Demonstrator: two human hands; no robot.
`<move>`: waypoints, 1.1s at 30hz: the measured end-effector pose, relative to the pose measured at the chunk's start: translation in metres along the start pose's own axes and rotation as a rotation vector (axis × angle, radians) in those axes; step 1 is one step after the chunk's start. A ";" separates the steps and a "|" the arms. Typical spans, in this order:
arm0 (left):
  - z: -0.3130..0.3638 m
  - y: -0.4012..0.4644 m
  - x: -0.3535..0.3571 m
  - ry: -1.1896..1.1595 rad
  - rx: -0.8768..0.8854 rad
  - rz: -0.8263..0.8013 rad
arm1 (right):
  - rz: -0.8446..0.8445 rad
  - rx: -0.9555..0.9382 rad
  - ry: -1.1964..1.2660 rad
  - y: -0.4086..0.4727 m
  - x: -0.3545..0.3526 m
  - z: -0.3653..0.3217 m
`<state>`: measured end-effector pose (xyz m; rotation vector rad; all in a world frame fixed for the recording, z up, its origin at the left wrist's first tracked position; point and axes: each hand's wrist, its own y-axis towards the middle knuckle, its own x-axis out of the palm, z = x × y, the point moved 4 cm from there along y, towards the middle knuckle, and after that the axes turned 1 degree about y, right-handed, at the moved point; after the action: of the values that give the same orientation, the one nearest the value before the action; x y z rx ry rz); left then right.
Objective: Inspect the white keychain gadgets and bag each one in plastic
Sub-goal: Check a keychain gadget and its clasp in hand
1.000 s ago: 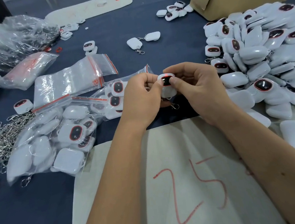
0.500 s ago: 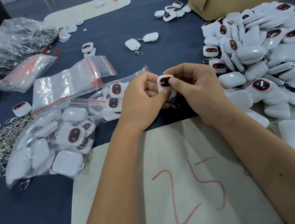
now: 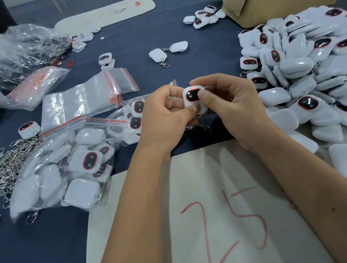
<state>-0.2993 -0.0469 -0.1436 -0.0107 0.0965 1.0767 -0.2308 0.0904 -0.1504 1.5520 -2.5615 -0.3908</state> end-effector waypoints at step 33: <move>0.022 -0.005 -0.004 0.564 0.297 0.475 | 0.121 0.025 -0.105 0.002 -0.003 0.003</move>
<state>-0.2946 -0.0513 -0.1217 -0.0241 0.7987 1.4999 -0.2320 0.0944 -0.1522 1.4108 -2.7327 -0.4391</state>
